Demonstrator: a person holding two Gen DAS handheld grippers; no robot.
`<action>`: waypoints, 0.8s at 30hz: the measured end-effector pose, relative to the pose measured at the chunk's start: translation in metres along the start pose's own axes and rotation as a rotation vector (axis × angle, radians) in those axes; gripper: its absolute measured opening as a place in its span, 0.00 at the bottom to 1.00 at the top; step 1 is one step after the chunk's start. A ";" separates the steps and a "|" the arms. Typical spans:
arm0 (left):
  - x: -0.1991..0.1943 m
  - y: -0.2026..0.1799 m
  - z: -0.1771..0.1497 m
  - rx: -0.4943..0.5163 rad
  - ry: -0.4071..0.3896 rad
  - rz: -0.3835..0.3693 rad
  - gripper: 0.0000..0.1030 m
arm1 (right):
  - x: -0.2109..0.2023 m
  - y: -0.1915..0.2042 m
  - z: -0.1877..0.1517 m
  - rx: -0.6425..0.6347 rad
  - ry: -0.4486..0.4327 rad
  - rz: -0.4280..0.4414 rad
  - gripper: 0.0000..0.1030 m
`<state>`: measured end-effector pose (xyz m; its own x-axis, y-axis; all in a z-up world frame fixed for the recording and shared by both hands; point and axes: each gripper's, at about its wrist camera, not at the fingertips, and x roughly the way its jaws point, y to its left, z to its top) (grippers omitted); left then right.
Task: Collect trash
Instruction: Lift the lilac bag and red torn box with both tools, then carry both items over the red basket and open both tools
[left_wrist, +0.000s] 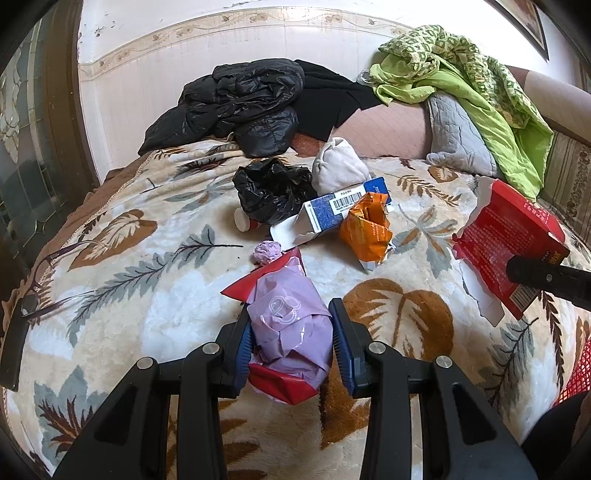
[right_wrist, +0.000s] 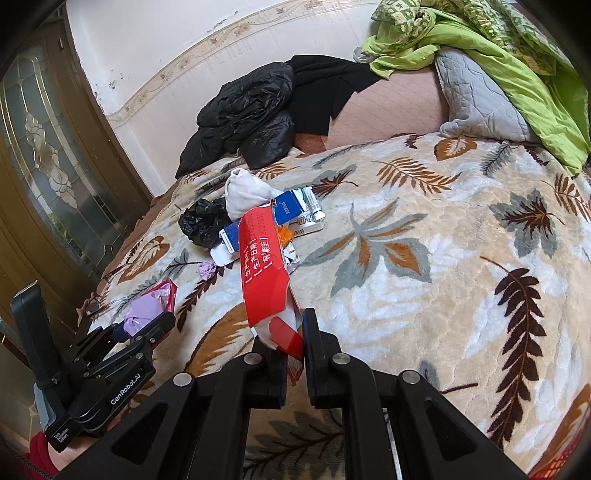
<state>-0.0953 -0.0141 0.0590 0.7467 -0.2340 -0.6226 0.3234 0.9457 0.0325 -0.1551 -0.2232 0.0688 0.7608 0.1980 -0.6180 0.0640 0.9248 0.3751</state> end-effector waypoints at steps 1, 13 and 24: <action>0.000 -0.001 -0.001 0.002 -0.001 -0.001 0.36 | 0.000 0.000 0.000 0.000 0.000 0.000 0.08; -0.007 -0.007 -0.002 0.012 -0.025 -0.101 0.36 | -0.009 -0.004 -0.002 0.002 -0.013 -0.028 0.08; -0.026 -0.025 -0.006 0.034 0.008 -0.336 0.36 | -0.050 -0.011 -0.022 0.047 0.007 -0.020 0.08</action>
<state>-0.1262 -0.0307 0.0699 0.5905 -0.5292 -0.6093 0.5701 0.8079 -0.1492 -0.2081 -0.2364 0.0807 0.7547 0.1821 -0.6303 0.1096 0.9122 0.3948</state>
